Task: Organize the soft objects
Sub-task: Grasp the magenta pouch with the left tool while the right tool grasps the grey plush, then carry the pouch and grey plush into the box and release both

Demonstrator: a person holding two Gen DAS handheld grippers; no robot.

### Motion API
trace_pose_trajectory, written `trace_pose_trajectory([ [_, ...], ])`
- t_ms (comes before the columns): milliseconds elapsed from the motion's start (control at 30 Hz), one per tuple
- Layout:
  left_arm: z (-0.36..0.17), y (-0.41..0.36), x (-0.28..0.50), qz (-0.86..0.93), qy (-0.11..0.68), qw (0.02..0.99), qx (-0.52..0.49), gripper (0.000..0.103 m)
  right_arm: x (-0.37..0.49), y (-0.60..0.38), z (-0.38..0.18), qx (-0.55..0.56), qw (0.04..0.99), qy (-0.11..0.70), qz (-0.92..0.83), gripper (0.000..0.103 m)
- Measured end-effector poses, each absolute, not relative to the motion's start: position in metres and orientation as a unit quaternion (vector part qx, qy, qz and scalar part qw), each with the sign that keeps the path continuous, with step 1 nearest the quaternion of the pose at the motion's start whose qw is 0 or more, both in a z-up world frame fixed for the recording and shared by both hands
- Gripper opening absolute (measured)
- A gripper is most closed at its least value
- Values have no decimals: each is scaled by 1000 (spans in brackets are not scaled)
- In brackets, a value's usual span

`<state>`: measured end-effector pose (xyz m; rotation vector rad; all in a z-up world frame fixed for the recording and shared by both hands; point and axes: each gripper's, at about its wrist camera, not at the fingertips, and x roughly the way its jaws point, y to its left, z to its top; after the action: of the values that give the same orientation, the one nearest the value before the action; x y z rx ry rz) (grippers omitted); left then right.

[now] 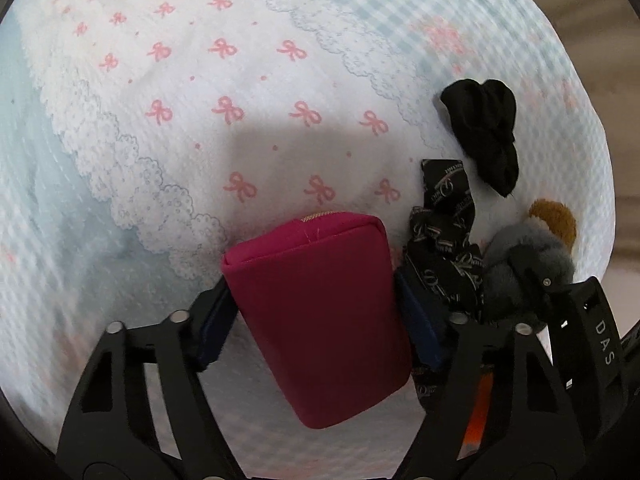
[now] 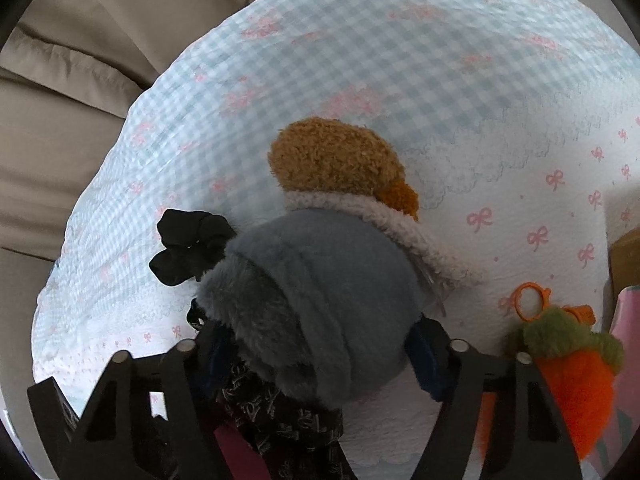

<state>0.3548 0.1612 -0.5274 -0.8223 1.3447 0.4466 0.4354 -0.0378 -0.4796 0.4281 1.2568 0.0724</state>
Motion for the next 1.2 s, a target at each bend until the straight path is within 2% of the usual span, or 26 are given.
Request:
trace_pose_trajectory([
  [200,-521,164,350,165,595,687,-383,54,430,-36,-464,180,801,569,41,49],
  [300,-512,167,341,146,594,689,-388,46,425,-34,-453,176,809,560,45,48],
  [400,-498,162,335,125,591,699,-383,42,416,-33,-432,165,820,545,51,48],
  [700,-405,153,308,49,553,762,-334,40,379,-34,-360,157,851,499,50,48],
  [1033,-276,131,271,-50,510,812,-280,40,284,-69,-242,166,887,431,16,48],
  [1200,-228,101,258,-86,490,828,-257,40,243,-94,-196,166,898,408,-7,48],
])
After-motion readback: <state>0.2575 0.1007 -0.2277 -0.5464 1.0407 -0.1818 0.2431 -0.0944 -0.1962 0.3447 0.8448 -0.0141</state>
